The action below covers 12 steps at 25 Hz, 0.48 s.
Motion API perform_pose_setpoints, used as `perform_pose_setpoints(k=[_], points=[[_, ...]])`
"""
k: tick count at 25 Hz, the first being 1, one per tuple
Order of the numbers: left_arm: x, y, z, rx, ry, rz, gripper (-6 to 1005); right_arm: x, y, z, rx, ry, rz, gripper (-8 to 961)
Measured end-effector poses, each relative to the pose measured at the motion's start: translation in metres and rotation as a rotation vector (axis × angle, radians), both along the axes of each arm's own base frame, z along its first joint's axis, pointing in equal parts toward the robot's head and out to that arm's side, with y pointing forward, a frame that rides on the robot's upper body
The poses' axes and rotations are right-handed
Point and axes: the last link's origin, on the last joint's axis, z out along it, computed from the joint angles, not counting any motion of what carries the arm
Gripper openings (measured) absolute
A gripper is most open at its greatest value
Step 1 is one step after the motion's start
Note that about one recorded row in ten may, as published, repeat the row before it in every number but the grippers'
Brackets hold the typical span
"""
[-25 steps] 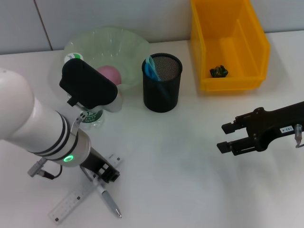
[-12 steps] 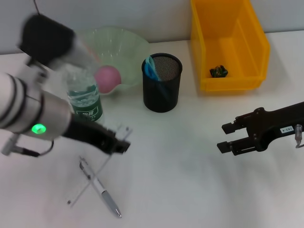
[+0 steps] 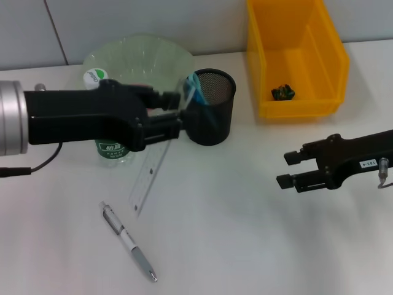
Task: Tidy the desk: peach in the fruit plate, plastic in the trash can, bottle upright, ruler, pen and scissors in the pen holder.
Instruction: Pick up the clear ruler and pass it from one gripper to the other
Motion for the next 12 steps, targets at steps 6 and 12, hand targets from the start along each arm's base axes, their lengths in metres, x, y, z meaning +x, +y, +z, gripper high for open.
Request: perform_pose_setpoints(k=[6,12], points=[[-0.008,0.001,-0.002,0.061,-0.135,-0.118,395,-0.001,-0.003,-0.006,0.047,0.067,0.009,642],[-0.023,0.009,-0.004,0.141,-0.286,-0.16,396,-0.001,-0.008,-0.01,0.1,0.145,0.026,642]])
